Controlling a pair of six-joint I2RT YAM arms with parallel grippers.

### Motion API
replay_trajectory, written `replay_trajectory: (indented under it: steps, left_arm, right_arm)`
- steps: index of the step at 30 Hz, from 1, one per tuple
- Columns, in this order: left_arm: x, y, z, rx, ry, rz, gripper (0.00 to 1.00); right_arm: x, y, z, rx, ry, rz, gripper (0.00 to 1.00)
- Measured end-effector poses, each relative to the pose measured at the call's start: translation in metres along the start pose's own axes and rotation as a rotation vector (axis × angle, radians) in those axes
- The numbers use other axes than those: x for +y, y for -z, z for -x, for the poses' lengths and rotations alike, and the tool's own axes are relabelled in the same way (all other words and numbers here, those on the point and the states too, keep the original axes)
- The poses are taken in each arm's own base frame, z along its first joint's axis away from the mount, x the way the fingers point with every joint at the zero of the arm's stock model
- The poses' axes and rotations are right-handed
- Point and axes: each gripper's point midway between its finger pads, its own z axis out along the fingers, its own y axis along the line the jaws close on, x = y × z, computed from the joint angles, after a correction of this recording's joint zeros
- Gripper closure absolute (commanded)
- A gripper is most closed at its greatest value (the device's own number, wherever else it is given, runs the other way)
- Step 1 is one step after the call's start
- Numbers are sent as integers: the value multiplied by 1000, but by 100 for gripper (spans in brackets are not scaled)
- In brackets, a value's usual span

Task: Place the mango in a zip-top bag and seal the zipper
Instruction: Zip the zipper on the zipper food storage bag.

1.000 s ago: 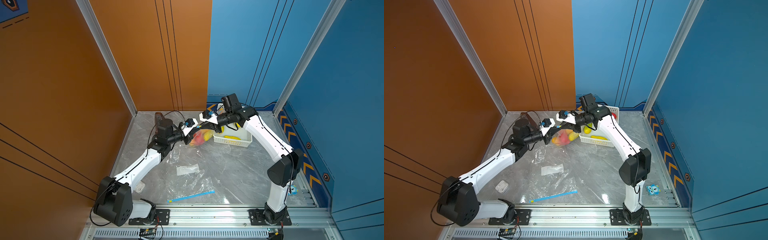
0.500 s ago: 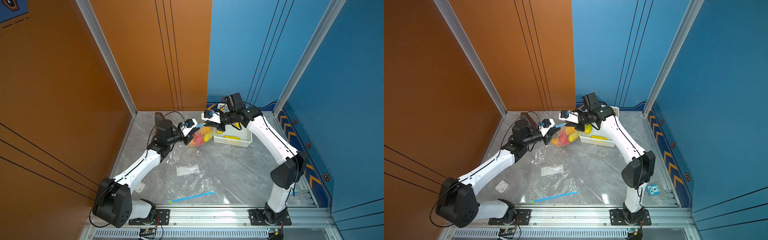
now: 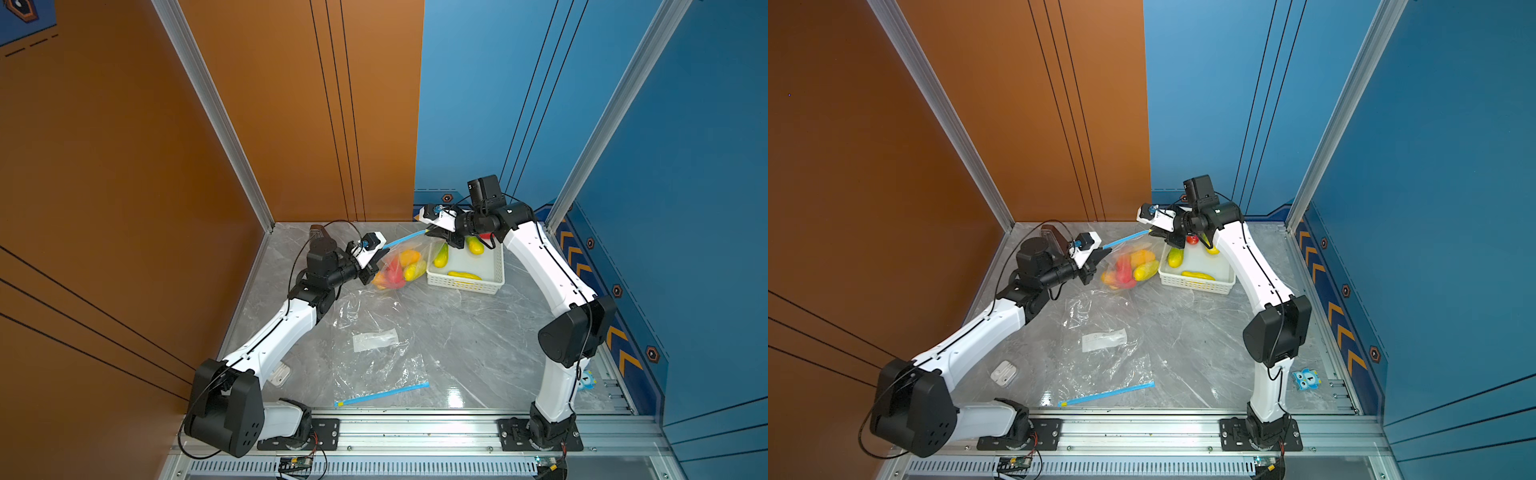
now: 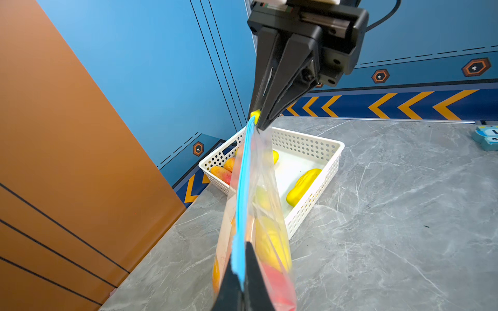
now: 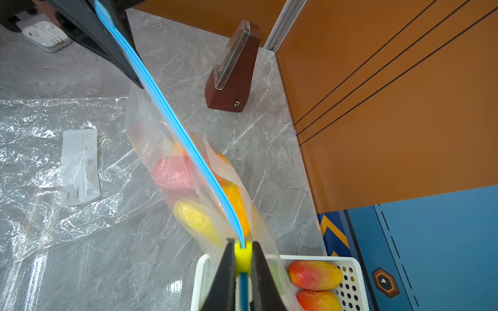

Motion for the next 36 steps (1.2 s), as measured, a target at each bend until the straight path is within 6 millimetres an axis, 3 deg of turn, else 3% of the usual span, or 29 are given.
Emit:
replay_trajectory:
  steps: [15,27,28,30,31,32,33,35,36]
  left_arm:
    - [18,11,-8,17,4,64,100]
    - [21,14,-11,24,15,76,100]
    - [21,14,-11,24,19,77,100]
    - [21,14,-11,25,23,77,100]
    - [21,14,-12,26,24,79,100]
    - [21,14,-13,28,27,81,100]
    - [22,14,-13,29,28,84,100]
    - [23,14,-14,32,30,90,100]
    - [24,14,-14,34,31,94,100]
  right_arm:
    - [-41,14,-36,75,-83,-104,90]
    - [-55,21,-54,99,-155,-141,85]
    - [-55,20,-55,98,-160,-140,81]
    - [-57,22,-57,102,-186,-147,52]
    - [-59,23,-58,103,-200,-154,50]
    - [-61,25,-60,101,-208,-163,57]
    - [-64,27,-61,98,-225,-174,57]
    - [-70,29,-61,86,-265,-195,47]
    - [-74,30,-60,77,-286,-213,47]
